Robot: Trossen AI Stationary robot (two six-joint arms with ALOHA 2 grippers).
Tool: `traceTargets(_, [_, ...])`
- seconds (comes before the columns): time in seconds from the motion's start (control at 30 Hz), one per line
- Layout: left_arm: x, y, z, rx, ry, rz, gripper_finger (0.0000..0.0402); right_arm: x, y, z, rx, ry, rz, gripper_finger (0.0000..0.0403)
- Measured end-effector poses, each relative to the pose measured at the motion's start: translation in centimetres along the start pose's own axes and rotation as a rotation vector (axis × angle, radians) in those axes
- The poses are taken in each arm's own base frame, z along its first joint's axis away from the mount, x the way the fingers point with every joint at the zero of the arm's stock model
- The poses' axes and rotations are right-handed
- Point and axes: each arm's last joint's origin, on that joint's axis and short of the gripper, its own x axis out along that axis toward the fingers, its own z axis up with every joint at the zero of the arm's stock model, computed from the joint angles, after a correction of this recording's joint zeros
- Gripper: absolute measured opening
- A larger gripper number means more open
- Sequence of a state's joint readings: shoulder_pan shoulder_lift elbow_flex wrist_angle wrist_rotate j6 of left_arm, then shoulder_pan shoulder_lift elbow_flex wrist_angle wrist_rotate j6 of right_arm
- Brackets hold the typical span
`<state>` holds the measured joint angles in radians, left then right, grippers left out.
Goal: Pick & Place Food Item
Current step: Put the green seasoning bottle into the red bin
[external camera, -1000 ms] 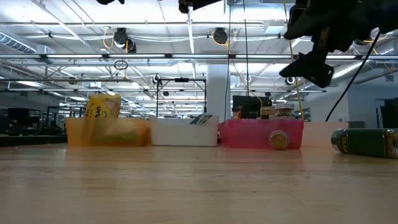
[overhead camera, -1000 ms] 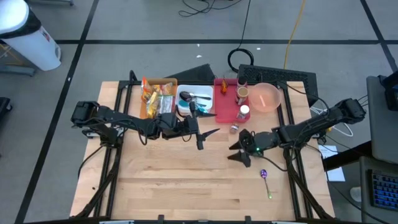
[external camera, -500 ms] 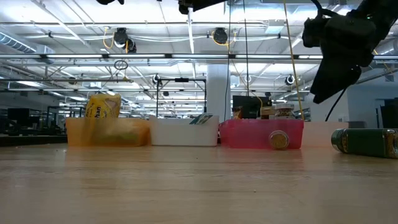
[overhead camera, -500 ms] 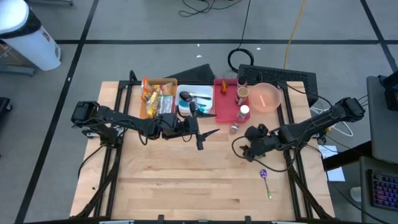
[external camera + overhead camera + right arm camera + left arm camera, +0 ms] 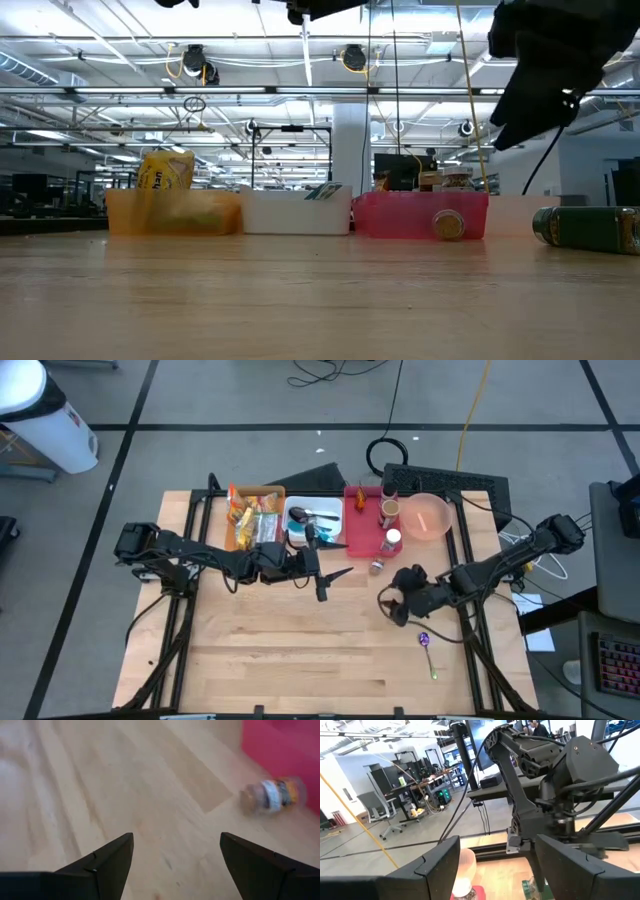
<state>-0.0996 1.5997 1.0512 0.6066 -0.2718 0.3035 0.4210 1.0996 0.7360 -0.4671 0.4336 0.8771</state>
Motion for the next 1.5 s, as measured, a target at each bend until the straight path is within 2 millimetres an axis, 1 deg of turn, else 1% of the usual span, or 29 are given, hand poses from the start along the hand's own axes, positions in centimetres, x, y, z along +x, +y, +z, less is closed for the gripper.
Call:
traceTargets(0.13, [0.0,0.0,0.0,-0.001,0.003,-0.001,0.0267,0.0,-0.4,-0.2,0.152,0.013,-0.045,0.0291])
traceTargets(0.27, [0.0,0.0,0.0,-0.001,0.005,-0.002,0.0267,0.0,-1.6,-0.8,0.269,0.075,-0.159,0.0291])
traceTargets(0.43, [0.0,0.0,0.0,-0.001,0.005,-0.001,0.0267,-0.5,-3.5,-1.9,0.366,0.223,-0.338,0.0291])
traceTargets(0.57, [0.0,0.1,-0.1,-0.002,0.012,0.021,0.0267,-0.8,-4.2,-2.3,0.373,0.270,-0.415,0.0291])
traceTargets(0.8, [0.0,0.1,-0.1,-0.004,0.013,0.026,0.0267,-0.7,-3.9,-2.3,0.380,0.308,-0.386,0.0290])
traceTargets(1.0, [0.0,0.1,-0.1,-0.012,0.013,0.025,0.0267,0.2,-4.1,-3.3,0.380,0.400,-0.455,0.0290])
traceTargets(1.23, [0.0,0.1,-0.1,-0.014,0.017,0.025,0.0267,1.2,-3.6,-3.4,0.385,0.395,-0.449,0.0290])
traceTargets(1.37, [0.0,0.1,-0.1,-0.013,0.019,0.024,0.0267,1.4,-3.3,-3.4,0.403,0.410,-0.412,0.0290])
traceTargets(1.5, [0.0,0.1,-0.2,-0.013,0.019,0.024,0.0267,1.4,-3.4,-3.4,0.403,0.411,-0.412,0.0290])
